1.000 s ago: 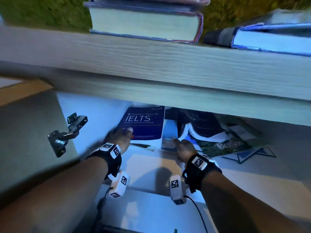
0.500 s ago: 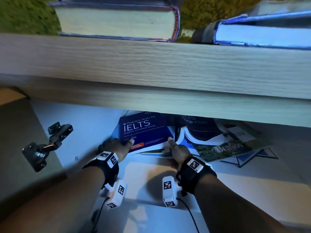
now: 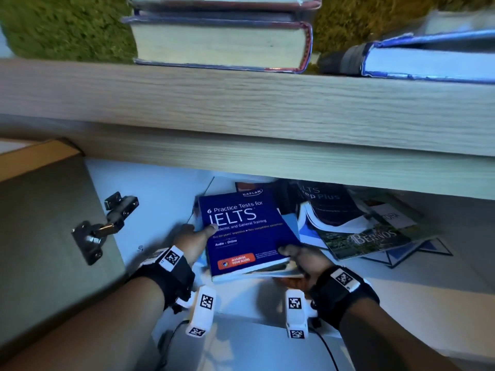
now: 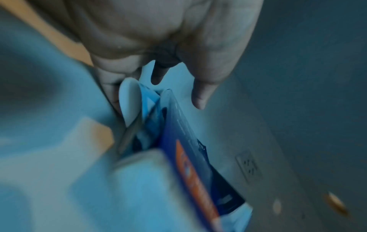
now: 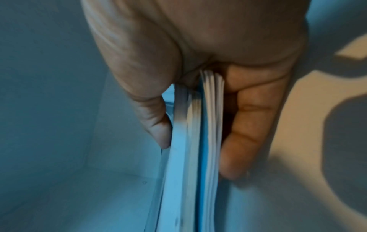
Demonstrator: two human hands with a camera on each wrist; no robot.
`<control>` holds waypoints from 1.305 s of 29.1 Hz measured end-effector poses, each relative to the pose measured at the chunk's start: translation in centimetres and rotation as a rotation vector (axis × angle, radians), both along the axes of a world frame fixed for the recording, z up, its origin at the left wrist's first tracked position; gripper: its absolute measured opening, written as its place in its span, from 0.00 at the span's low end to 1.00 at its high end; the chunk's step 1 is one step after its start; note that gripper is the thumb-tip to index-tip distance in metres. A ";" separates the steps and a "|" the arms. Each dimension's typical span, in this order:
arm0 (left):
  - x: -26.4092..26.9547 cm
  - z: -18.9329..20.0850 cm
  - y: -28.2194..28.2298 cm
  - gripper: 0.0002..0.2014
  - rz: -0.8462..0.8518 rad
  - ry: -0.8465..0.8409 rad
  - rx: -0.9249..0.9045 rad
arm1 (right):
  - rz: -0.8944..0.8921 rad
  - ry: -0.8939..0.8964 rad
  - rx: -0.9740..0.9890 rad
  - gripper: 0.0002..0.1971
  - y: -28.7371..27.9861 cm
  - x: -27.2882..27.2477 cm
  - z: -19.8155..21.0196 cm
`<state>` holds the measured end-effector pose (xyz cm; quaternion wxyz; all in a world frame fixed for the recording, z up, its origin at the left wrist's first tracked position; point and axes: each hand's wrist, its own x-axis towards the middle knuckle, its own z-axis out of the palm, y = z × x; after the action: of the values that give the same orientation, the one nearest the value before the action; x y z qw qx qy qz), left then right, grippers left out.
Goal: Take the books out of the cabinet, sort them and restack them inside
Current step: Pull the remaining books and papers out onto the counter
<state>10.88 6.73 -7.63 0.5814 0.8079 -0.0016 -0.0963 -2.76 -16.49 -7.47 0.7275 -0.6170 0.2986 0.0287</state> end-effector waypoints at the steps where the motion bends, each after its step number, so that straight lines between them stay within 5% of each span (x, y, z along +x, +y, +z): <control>1: 0.0 -0.4 0.3 0.25 0.015 0.070 -0.121 | 0.029 0.009 0.046 0.12 0.2 -1.0 0.2; 4: -1.0 -1.1 1.1 0.22 -0.086 0.161 -0.329 | 0.068 0.039 0.080 0.10 0.3 -3.8 0.3; 8: -5.3 -0.8 2.7 0.13 -0.196 0.224 -0.341 | 0.056 0.011 0.161 0.17 1.4 -7.6 0.1; 12: -11.7 -0.3 5.1 0.21 -0.165 0.269 -0.360 | 0.113 0.037 0.189 0.13 2.9 -12.1 1.8; 15: -17.5 1.9 7.3 0.19 -0.085 0.364 -0.395 | 0.175 0.066 0.234 0.25 4.9 -17.0 3.5; 20: -29.0 11.5 11.6 0.18 -0.006 0.478 -0.470 | 0.331 0.065 0.298 0.18 7.8 -27.0 14.6; 26: -36.7 28.5 17.9 0.47 -0.013 0.334 -0.513 | 0.440 0.049 0.347 0.18 11.4 -32.5 32.0; 30: -35.2 39.1 20.4 0.18 0.040 0.159 -0.582 | 0.424 -0.079 0.175 0.28 14.3 -29.1 40.8; 38: -17.7 49.5 23.3 0.09 0.050 0.029 -0.480 | 0.299 -0.233 0.157 0.17 19.7 -12.3 47.7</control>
<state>-6.78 29.98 41.91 0.7590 0.6448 0.0041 -0.0902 -15.05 3.19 40.23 0.7907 -0.5949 0.1144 0.0879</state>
